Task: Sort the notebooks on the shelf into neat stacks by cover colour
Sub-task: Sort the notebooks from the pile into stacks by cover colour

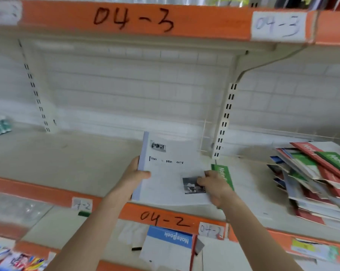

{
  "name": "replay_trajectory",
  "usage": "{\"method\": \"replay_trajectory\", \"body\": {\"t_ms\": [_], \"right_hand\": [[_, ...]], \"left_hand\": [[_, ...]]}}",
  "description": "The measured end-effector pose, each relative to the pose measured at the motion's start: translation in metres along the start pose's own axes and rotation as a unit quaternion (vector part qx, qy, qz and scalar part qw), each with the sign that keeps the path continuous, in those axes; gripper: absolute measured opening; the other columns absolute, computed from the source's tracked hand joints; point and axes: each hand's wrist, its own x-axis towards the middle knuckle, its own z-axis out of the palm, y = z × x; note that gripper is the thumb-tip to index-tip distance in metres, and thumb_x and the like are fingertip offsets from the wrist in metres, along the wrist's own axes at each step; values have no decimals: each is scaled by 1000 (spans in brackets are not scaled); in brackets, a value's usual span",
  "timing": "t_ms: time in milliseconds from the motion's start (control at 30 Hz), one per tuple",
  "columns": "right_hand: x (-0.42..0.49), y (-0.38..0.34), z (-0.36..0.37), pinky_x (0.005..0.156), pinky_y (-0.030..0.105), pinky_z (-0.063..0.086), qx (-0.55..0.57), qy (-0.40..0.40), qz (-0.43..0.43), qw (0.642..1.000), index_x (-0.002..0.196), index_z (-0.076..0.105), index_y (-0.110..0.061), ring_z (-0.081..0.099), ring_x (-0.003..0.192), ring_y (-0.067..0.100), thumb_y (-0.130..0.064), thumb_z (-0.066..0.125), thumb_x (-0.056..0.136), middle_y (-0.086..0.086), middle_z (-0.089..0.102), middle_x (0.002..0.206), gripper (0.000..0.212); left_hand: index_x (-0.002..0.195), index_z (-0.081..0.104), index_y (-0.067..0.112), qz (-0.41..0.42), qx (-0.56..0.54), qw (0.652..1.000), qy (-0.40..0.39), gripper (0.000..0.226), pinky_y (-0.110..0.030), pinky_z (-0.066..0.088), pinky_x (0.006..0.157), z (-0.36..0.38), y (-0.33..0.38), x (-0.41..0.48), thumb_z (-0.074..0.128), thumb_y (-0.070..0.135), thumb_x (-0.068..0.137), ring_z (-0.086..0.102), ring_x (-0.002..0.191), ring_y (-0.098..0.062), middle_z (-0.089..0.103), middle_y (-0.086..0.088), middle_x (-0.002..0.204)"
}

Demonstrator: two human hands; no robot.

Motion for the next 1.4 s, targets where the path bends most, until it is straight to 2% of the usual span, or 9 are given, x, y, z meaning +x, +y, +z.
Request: {"method": "replay_trajectory", "body": {"t_ms": [67,133,233,400,533,700,1067,1233,1400], "right_hand": [[4,5,29,39,19,47,-29,16,-4,999,69,54,-1,60,43,15,20,42,85,3,63,51,29],[7,14,53,41,21,47,-63,33,-3,997,65,53,-3,56,50,19,19,43,84,8,59,59,31],[11,28,83,51,26,45,-92,62,-5,994,65,54,-3,53,55,19,16,45,85,9,57,64,30],[17,25,111,61,27,40,-182,56,-45,981,66,50,-10,49,62,19,-1,42,92,5,54,66,29],[14,21,101,79,30,44,-365,78,-102,922,98,65,1,56,94,25,-10,40,96,12,63,98,28],[17,44,80,93,28,39,-512,81,-143,843,119,58,-6,50,114,29,-13,43,94,12,56,125,30],[7,45,70,108,34,29,-566,50,-105,816,136,43,-17,31,132,23,-28,42,97,4,35,144,40],[-2,42,46,98,34,37,-566,84,-81,816,125,50,-11,42,119,27,-23,41,95,8,49,124,33],[-19,39,-4,106,36,33,-564,174,-106,800,135,44,-14,34,129,27,-23,43,94,6,44,138,42]], "left_hand": [[138,37,7,-1,92,995,23,64,-15,42,83,-24,-14,9,59,-9,80,50,118,-17,51,3,121],[144,31,10,-22,186,982,21,69,-26,38,97,-45,-28,17,60,-1,82,43,128,-22,42,-2,139],[138,43,9,-38,321,946,-2,57,-23,41,89,-62,-41,19,59,8,83,54,116,-24,50,-11,135],[130,49,18,31,536,843,-13,38,-41,34,100,-53,-45,8,42,29,95,36,129,-22,43,-6,135],[129,47,24,72,548,830,-70,40,-43,32,98,-29,-51,-2,36,43,96,31,130,-24,41,-5,137],[143,27,27,37,609,787,-93,67,-60,14,106,-11,-55,-5,34,64,88,3,142,-36,8,-11,156],[144,26,17,0,629,775,-64,60,-51,25,107,-13,-48,8,36,43,92,12,141,-38,15,-18,153],[128,43,17,115,580,806,-41,36,-36,41,92,3,-47,14,40,27,93,42,122,-21,46,-3,130],[134,44,17,199,520,827,-77,42,-35,44,87,61,-32,19,42,32,95,49,117,-22,51,-3,130]]}}
